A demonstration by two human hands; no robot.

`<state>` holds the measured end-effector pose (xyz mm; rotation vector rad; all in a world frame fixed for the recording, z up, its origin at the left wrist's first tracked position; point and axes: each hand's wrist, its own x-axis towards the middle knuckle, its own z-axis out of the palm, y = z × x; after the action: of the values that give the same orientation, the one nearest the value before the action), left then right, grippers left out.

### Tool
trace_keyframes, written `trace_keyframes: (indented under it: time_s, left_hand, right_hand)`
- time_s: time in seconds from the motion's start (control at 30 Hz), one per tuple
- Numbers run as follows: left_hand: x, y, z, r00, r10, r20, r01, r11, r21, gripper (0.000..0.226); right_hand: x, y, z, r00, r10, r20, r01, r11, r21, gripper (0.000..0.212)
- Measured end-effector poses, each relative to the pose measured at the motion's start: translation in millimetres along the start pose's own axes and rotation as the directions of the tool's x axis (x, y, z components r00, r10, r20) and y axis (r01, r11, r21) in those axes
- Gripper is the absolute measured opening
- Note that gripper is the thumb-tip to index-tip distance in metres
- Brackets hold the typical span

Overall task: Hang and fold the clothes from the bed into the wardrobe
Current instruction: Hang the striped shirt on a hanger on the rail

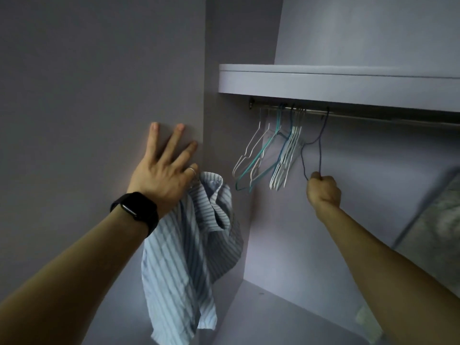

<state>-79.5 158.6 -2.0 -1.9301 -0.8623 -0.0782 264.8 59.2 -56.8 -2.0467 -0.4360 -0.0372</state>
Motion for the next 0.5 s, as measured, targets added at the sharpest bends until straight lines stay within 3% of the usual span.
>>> trace_keyframes:
  time_s: [0.07, 0.17, 0.33, 0.4, 0.47, 0.5]
  left_hand:
    - [-1, 0, -2, 1.0, 0.003, 0.009, -0.003, 1.0, -0.013, 0.064]
    - [-2, -1, -7, 0.998, 0.015, 0.056, -0.009, 0.996, -0.092, 0.055]
    - [-4, -10, -26, 0.983, 0.058, 0.171, 0.013, 0.923, -0.386, 0.046]
    - [-5, -15, -43, 0.976, 0.085, 0.201, 0.05, 0.811, -0.583, 0.045]
    - [-13, -13, -62, 0.974, 0.11, 0.198, 0.101, 0.573, -0.814, 0.04]
    - [-21, -12, -76, 0.969, 0.142, 0.203, 0.13, 0.407, -0.904, 0.034]
  right_hand:
    - [2, -11, -17, 1.0, 0.007, -0.027, -0.008, 0.999, -0.037, 0.056]
    - [3, -29, -49, 0.993, -0.048, -0.105, 0.04, 0.996, -0.079, 0.053]
    - [-28, -35, -103, 0.995, -0.058, -0.079, 0.053, 0.996, -0.073, 0.048]
    - [-59, -28, -128, 0.998, -0.033, -0.061, 0.031, 0.999, -0.029, 0.044]
    - [-102, -19, -156, 0.998, -0.014, -0.056, 0.016, 1.0, 0.026, 0.044]
    - [-128, -13, -172, 0.999, 0.006, -0.05, -0.003, 0.999, 0.054, 0.045]
